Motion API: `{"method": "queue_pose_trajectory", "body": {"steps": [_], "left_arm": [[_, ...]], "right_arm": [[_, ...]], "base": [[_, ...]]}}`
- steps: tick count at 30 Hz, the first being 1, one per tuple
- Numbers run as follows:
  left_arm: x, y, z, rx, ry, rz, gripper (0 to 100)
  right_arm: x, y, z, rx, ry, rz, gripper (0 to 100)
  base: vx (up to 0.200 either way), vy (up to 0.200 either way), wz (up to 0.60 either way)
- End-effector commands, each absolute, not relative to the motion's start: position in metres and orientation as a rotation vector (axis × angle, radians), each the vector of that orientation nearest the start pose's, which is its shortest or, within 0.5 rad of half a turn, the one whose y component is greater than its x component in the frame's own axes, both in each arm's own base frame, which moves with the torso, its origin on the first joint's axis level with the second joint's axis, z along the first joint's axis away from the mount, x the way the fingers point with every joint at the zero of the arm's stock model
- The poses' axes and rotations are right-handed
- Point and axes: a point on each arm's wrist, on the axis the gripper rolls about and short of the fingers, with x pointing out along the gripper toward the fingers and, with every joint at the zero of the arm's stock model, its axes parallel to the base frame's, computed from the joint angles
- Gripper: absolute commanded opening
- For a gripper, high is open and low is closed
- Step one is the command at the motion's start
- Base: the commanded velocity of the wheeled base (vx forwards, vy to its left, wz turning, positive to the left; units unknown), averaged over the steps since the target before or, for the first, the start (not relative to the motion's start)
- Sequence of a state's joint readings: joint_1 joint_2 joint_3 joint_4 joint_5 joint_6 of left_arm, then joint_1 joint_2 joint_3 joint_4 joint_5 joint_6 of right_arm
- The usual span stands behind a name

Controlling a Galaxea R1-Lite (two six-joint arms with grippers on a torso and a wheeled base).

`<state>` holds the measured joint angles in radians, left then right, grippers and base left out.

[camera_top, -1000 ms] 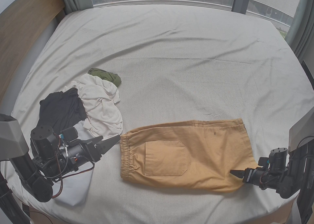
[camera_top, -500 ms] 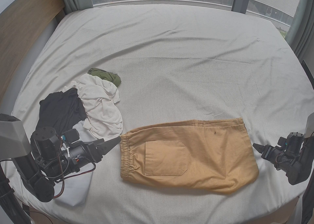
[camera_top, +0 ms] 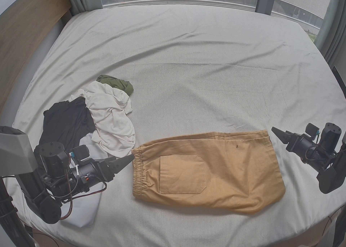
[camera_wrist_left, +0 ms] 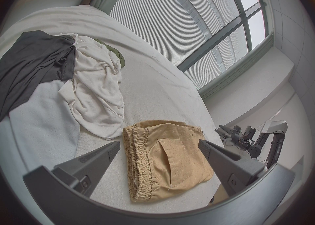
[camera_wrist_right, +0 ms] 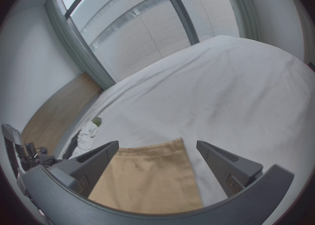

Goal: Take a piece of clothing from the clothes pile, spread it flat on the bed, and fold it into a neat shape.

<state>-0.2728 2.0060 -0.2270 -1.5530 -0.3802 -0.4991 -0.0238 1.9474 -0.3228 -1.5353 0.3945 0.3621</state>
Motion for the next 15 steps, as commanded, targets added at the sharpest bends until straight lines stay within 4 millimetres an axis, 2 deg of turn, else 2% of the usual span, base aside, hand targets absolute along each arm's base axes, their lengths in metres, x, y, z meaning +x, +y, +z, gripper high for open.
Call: {"method": "queue_pose_trajectory", "body": {"steps": [1,7,9,10,15], "left_arm": [[0.250,-0.079,0.061,-0.494,0.399,-0.580,100],[0.252,-0.086,0.036,-0.494,0.501,-0.577,100],[0.253,-0.086,0.033,-0.492,0.508,-0.575,100],[0.256,-0.088,0.023,-0.491,0.541,-0.566,100],[0.260,-0.091,0.013,-0.509,0.571,-0.562,100]], "right_arm": [[0.273,0.010,0.114,0.360,0.085,0.458,100],[0.269,0.013,0.110,0.364,0.107,0.471,100],[0.269,0.013,0.110,0.364,0.107,0.471,100],[0.270,0.013,0.110,0.364,0.106,0.471,100],[0.271,0.013,0.112,0.361,0.095,0.470,100]], "base": [[0.000,0.000,0.00],[0.000,0.000,0.00],[0.000,0.000,0.00],[0.000,0.000,0.00],[0.000,0.000,0.00]]}}
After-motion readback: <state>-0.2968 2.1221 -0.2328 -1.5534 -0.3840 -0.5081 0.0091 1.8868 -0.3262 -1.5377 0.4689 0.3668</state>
